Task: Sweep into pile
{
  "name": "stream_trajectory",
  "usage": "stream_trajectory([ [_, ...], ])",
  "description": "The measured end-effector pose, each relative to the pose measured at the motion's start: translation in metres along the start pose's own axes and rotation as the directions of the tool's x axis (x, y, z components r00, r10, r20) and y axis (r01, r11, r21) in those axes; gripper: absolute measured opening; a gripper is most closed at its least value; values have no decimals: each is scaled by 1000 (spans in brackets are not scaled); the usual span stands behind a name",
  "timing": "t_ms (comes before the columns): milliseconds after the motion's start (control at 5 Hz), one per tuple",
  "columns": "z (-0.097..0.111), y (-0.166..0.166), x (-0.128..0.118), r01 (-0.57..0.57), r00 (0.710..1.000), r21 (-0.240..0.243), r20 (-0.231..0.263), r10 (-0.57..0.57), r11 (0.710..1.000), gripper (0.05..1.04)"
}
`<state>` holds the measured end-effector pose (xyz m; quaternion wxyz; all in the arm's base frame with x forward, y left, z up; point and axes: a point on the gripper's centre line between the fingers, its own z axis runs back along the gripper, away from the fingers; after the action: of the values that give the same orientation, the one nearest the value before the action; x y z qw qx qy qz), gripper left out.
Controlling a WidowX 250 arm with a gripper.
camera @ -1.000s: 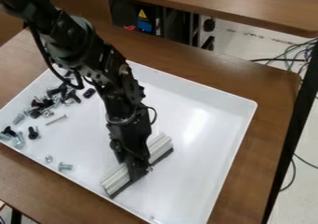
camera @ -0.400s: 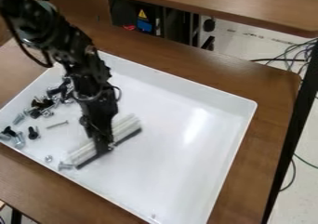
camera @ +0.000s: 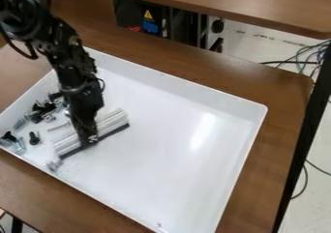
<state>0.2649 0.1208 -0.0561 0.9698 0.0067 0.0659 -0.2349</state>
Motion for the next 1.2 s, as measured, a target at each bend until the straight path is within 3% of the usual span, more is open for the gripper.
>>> stream_trajectory([
  [400, -1, 26, -14, 124, 992, 8, -21, -124, 992, 354],
  [800, -2, 33, -20, 231, 973, 11, 11, -231, 973, 354],
  [1000, 4, 57, -13, 233, 971, -3, -47, -233, 972, 354],
  [1200, 13, 78, 17, 202, 978, -2, 48, -201, 979, 354],
])
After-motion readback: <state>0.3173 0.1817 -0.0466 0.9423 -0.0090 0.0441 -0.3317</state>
